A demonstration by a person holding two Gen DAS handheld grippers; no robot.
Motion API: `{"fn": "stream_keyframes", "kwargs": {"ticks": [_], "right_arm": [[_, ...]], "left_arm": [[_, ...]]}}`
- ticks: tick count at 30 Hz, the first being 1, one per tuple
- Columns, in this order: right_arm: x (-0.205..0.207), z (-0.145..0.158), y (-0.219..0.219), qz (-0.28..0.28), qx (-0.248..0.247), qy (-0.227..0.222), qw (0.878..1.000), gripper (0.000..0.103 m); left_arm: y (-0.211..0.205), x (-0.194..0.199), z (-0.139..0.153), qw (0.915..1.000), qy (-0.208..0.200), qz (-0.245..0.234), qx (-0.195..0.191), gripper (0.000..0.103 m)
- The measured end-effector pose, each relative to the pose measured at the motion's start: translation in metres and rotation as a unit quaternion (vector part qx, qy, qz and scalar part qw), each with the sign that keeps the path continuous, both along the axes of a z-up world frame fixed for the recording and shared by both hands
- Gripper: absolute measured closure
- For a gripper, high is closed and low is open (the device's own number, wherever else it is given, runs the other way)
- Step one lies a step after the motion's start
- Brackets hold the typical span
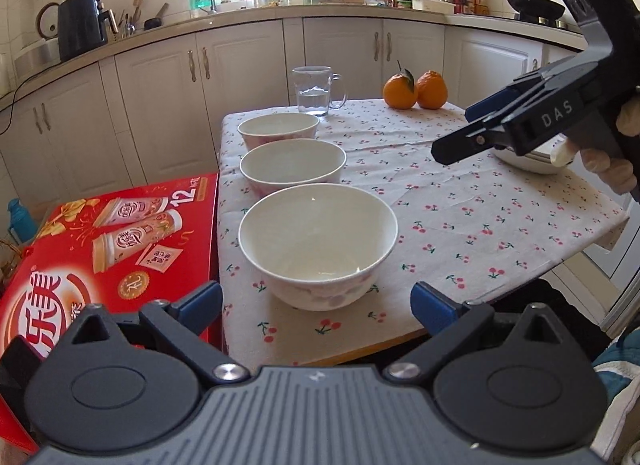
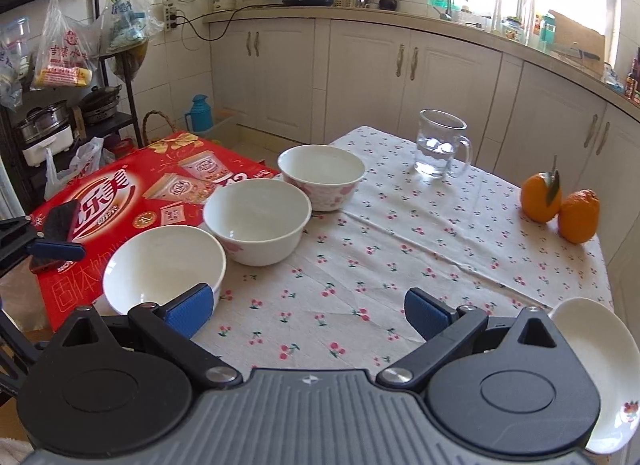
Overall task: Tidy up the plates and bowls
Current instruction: 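Move the right tool to a white bowl rim and close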
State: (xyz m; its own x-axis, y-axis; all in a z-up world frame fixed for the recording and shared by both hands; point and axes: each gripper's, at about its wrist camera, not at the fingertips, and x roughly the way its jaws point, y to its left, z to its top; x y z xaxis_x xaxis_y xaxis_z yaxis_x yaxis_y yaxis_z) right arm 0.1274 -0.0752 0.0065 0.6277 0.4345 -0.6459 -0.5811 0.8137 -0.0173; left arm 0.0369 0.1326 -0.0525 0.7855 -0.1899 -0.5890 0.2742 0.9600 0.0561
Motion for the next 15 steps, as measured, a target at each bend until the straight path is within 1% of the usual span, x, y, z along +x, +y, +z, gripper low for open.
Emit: {"fn": "stream_keyframes", "kwargs": {"ticks": [4, 7, 11, 14, 15], "right_arm": [[0.004, -0.006, 0.023, 0.033, -0.001, 0.015, 0.999, 0.0], [0.008, -0.01, 0.036, 0.049, -0.004, 0.022, 0.999, 0.0], [0.016, -0.017, 0.048, 0.067, 0.001, 0.044, 0.997, 0.002], [0.021, -0.02, 0.057, 0.083, 0.004, 0.056, 0.995, 0.007], [0.022, -0.021, 0.06, 0.093, 0.005, 0.061, 0.994, 0.011]], "left_arm": [[0.002, 0.008, -0.007, 0.9999, 0.004, -0.003, -0.01, 0.003], [0.0, 0.015, -0.012, 0.9999, 0.006, -0.012, -0.008, 0.003], [-0.003, 0.023, -0.017, 0.9997, 0.008, -0.025, -0.003, 0.006], [-0.003, 0.027, -0.019, 0.9994, 0.011, -0.031, -0.008, 0.007], [-0.003, 0.027, -0.02, 0.9994, 0.011, -0.032, -0.01, 0.008]]}}
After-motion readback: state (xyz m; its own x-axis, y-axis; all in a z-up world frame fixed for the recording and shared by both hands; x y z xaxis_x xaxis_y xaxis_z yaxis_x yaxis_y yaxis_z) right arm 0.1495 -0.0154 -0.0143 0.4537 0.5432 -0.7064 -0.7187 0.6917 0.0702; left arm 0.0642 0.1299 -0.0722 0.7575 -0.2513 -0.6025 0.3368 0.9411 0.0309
